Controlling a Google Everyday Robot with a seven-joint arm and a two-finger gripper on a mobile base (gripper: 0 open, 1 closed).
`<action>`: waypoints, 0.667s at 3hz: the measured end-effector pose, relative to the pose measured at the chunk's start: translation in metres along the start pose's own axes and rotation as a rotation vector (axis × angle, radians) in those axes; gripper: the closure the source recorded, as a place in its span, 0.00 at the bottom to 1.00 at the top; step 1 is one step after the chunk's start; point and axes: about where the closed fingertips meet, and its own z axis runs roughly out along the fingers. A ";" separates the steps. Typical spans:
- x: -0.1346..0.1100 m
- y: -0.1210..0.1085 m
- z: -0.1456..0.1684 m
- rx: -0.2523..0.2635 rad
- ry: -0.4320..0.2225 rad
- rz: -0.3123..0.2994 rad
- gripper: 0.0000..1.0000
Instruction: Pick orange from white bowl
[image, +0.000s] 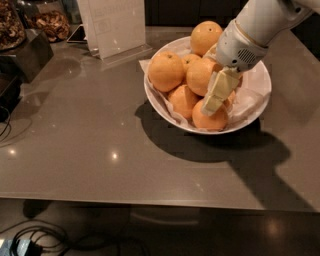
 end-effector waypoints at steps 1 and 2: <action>0.000 0.000 0.000 0.000 0.000 0.000 0.42; 0.000 0.000 0.000 0.000 0.000 0.000 0.65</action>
Offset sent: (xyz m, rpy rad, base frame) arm 0.0000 0.0000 0.0000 0.0000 0.0000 0.0000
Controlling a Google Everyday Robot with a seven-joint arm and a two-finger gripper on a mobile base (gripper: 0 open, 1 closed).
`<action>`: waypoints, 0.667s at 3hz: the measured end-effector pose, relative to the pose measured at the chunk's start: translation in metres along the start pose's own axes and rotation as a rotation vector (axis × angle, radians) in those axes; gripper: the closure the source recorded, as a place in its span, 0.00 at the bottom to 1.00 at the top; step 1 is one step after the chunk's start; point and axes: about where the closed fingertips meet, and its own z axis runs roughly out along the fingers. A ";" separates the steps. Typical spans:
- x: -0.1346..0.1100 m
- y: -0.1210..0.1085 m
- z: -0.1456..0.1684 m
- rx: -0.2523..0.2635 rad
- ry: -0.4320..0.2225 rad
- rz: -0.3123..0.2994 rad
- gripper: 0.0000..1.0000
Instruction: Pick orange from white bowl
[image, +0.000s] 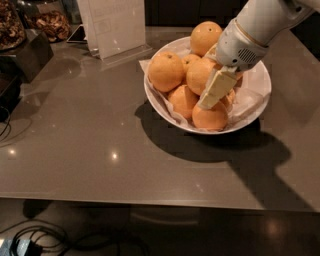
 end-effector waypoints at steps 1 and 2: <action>0.000 0.000 0.000 0.000 0.000 0.000 0.89; -0.003 -0.001 -0.006 0.000 0.000 0.000 1.00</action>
Offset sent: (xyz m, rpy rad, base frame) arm -0.0053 0.0008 0.0245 -0.0018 -0.0712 0.0044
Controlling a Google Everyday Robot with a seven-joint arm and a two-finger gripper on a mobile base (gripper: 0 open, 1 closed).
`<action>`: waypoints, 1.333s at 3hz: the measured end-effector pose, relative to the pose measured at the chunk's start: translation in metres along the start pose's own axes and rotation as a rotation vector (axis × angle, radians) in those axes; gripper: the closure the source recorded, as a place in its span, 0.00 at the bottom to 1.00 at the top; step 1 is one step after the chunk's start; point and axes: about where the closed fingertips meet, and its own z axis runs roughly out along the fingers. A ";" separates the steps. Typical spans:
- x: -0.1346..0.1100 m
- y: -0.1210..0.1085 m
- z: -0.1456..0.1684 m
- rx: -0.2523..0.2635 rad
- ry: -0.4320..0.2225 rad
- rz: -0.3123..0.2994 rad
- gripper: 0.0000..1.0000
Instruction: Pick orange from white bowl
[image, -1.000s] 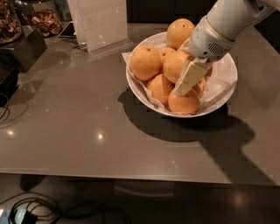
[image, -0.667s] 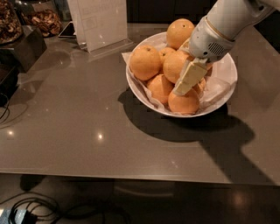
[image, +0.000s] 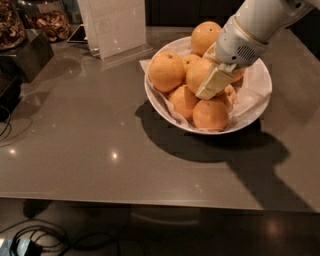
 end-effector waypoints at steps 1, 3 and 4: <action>0.000 0.002 -0.011 0.052 -0.018 0.004 1.00; 0.003 0.003 -0.016 0.075 -0.055 0.013 1.00; -0.001 0.013 -0.028 0.093 -0.186 -0.034 1.00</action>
Offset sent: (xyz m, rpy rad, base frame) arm -0.0012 -0.0234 0.0123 0.0193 -0.0802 -0.0957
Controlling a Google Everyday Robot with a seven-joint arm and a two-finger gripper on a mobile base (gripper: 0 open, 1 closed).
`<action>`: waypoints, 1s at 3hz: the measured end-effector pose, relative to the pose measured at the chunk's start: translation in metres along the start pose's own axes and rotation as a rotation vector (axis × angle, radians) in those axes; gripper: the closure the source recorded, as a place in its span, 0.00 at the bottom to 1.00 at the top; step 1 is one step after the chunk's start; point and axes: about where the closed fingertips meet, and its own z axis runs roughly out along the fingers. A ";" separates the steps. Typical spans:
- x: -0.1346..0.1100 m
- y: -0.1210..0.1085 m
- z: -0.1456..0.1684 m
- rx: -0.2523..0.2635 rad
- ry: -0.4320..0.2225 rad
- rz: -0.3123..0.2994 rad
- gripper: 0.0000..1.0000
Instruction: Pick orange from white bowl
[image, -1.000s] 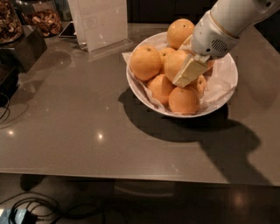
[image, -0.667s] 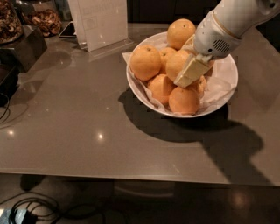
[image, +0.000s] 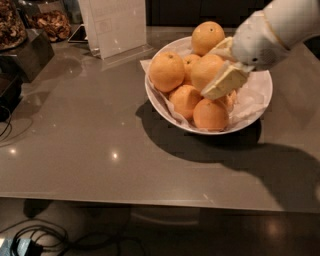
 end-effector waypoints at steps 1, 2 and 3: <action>0.012 0.022 -0.035 0.042 -0.180 0.007 1.00; 0.042 0.045 -0.067 0.107 -0.308 0.105 1.00; 0.071 0.063 -0.091 0.162 -0.371 0.188 1.00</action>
Offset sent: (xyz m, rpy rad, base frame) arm -0.0950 -0.1386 0.0182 0.4986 -0.0705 -0.2466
